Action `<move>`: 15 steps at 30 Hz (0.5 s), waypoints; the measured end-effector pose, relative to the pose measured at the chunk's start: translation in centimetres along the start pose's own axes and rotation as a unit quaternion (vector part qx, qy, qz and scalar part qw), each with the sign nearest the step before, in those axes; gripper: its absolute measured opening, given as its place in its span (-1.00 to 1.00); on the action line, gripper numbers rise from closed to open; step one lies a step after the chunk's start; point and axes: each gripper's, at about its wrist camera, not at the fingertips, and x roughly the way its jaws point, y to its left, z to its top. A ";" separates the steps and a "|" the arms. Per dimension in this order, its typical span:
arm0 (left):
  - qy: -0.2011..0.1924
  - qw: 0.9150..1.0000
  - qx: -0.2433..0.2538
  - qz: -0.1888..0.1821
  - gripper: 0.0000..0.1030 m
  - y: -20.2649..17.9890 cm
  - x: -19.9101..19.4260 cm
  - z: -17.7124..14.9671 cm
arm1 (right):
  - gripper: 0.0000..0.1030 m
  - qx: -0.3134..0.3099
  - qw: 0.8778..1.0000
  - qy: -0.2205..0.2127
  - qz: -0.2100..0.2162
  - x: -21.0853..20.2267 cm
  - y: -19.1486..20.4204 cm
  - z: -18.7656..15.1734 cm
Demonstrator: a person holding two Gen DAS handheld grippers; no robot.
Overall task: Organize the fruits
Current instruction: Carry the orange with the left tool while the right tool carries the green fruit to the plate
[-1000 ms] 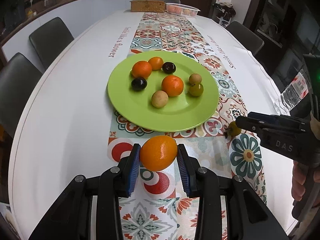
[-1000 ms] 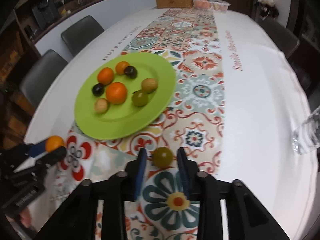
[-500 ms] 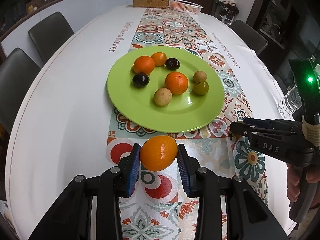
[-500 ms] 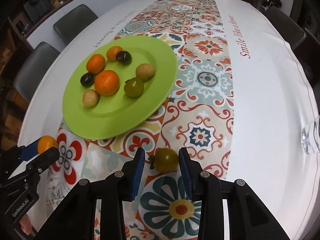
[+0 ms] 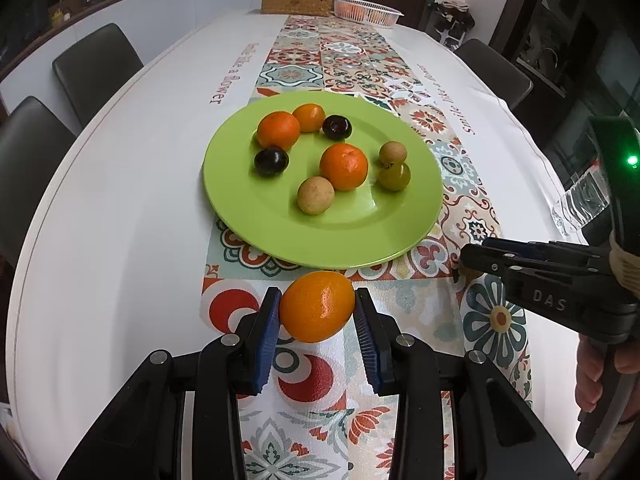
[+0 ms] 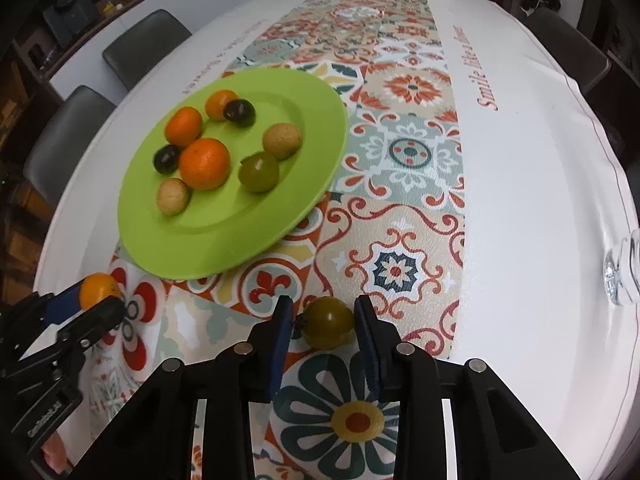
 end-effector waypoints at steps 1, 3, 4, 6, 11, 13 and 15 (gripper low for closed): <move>-0.001 1.000 0.001 0.000 -0.30 -0.1 -0.1 0.0 | -0.46 -0.001 1.000 -0.005 0.003 -0.4 0.1 0.0; -0.002 1.000 0.001 -0.001 -0.30 0.0 -0.2 0.1 | -0.46 -0.005 1.000 -0.010 0.000 -0.9 0.3 0.1; -0.003 1.000 0.001 0.000 -0.30 0.0 -0.2 0.1 | -0.46 -0.008 1.000 -0.011 -0.006 -1.0 0.4 0.2; -0.004 1.000 0.000 0.000 -0.30 0.0 -0.3 0.1 | -0.44 -0.004 1.000 -0.007 -0.006 -0.9 0.1 0.2; -0.002 1.000 0.003 -0.002 -0.30 -0.2 -0.3 0.0 | -0.19 0.016 1.000 0.007 0.011 -0.4 -0.5 0.1; -0.002 1.000 0.002 -0.003 -0.30 -0.2 -0.3 0.0 | -0.19 0.010 1.000 0.013 0.015 0.0 -0.2 0.0; -0.002 1.000 0.002 -0.002 -0.30 -0.2 -0.3 0.1 | -0.19 0.007 1.000 0.020 0.016 0.4 0.1 0.0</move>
